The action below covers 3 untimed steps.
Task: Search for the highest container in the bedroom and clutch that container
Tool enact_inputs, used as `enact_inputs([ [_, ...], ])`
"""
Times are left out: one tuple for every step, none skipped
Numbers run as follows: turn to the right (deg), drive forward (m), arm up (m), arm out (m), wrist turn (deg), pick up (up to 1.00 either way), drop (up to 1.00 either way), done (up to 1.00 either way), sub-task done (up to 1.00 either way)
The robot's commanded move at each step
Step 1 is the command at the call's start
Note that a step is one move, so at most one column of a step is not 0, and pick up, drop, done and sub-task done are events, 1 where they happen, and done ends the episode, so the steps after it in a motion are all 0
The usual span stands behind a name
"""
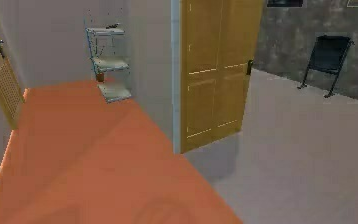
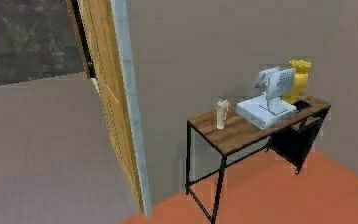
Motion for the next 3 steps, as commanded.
enact_inputs([
  [45.0,0.0,0.0,0.0,0.0,0.0,0.0,0.0,0.0],
  [0.0,0.65,0.0,0.0,0.0,0.0,0.0,0.0,0.0],
  [6.0,0.0,0.0,0.0,0.0,0.0,0.0,0.0,0.0],
])
